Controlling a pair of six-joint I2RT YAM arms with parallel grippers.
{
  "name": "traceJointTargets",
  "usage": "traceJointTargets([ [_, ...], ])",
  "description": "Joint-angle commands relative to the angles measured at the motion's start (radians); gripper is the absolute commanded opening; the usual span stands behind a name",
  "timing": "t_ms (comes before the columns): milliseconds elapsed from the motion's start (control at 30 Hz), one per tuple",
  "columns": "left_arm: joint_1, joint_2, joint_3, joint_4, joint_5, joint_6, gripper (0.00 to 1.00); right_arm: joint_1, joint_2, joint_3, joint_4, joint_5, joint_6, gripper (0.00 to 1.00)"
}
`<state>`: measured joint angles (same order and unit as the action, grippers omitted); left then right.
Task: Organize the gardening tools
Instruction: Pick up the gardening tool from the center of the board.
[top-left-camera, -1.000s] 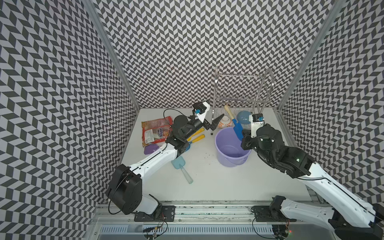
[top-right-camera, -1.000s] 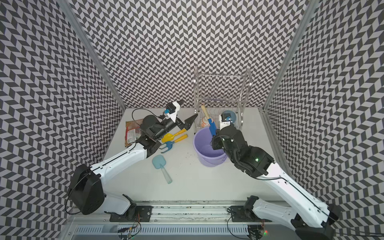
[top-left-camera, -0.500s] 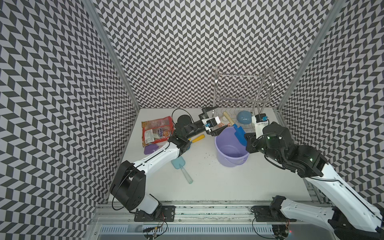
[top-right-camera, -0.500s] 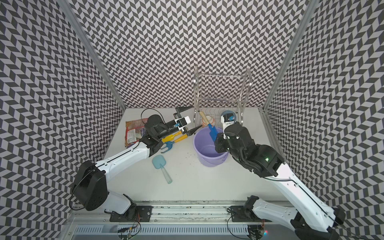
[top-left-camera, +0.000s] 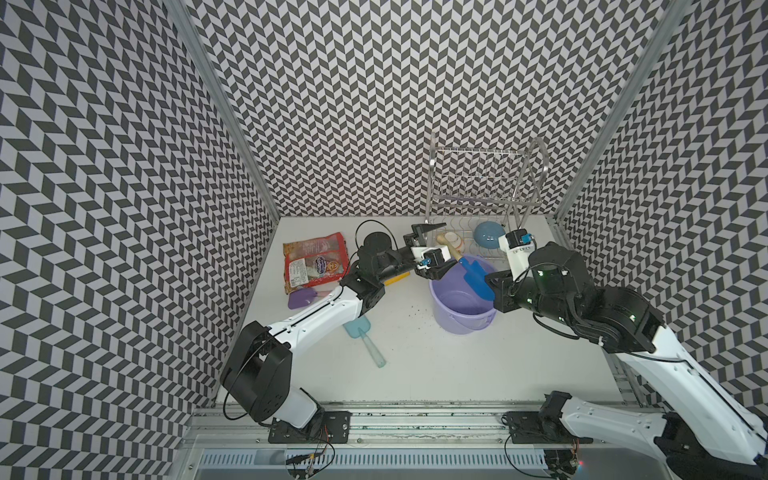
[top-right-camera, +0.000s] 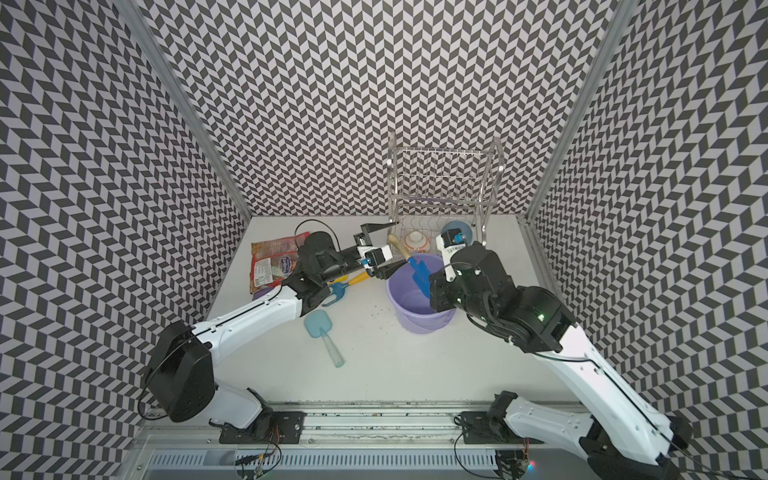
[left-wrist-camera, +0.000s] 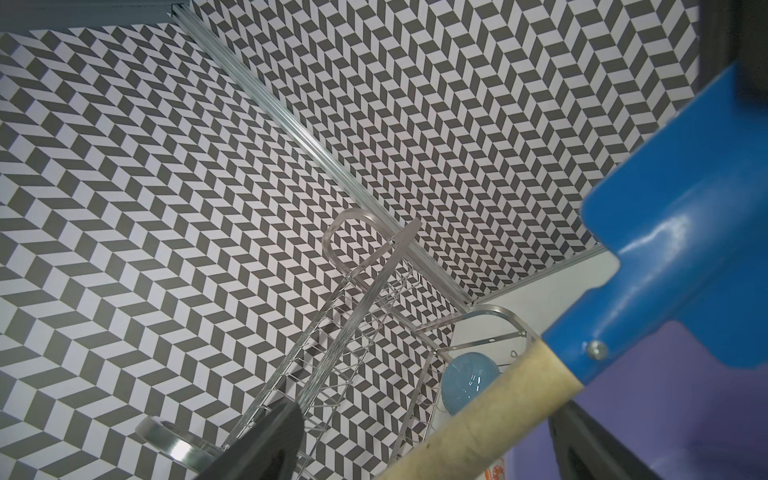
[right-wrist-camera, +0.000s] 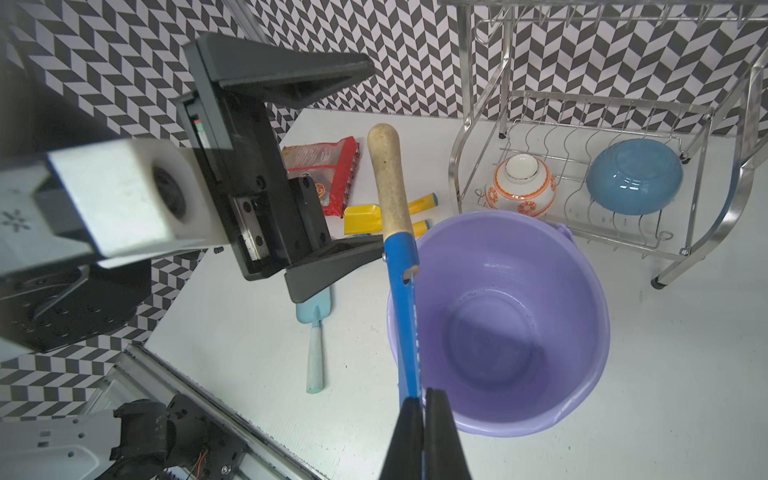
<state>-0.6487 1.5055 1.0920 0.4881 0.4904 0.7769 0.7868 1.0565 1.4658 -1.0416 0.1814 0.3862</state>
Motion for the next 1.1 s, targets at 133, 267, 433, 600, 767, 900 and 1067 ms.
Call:
traceJointTargets([
  [133, -0.029, 0.002, 0.013, -0.082, -0.012, 0.085, 0.88, -0.008, 0.019, 0.044, -0.014, -0.044, -0.007, 0.00],
  [267, -0.046, 0.012, 0.012, -0.110, -0.006, 0.111, 0.82, -0.008, 0.043, 0.068, -0.022, -0.064, -0.015, 0.00],
  [433, -0.058, 0.048, 0.043, -0.152, -0.020, 0.138, 0.73, -0.010, 0.055, 0.082, -0.015, -0.107, -0.022, 0.00],
  [600, -0.063, 0.057, 0.046, -0.140, -0.033, 0.130, 0.43, -0.009, 0.050, 0.078, -0.011, -0.102, -0.024, 0.00],
  [767, -0.066, 0.061, 0.048, -0.099, -0.058, 0.081, 0.11, -0.009, 0.026, 0.037, 0.023, -0.100, -0.027, 0.08],
  [900, -0.068, 0.055, 0.044, -0.053, -0.066, 0.029, 0.00, -0.009, 0.009, -0.006, 0.071, -0.078, -0.022, 0.33],
  [1067, -0.069, 0.051, 0.034, -0.023, -0.076, -0.015, 0.00, -0.009, -0.021, -0.042, 0.138, -0.027, 0.002, 0.47],
])
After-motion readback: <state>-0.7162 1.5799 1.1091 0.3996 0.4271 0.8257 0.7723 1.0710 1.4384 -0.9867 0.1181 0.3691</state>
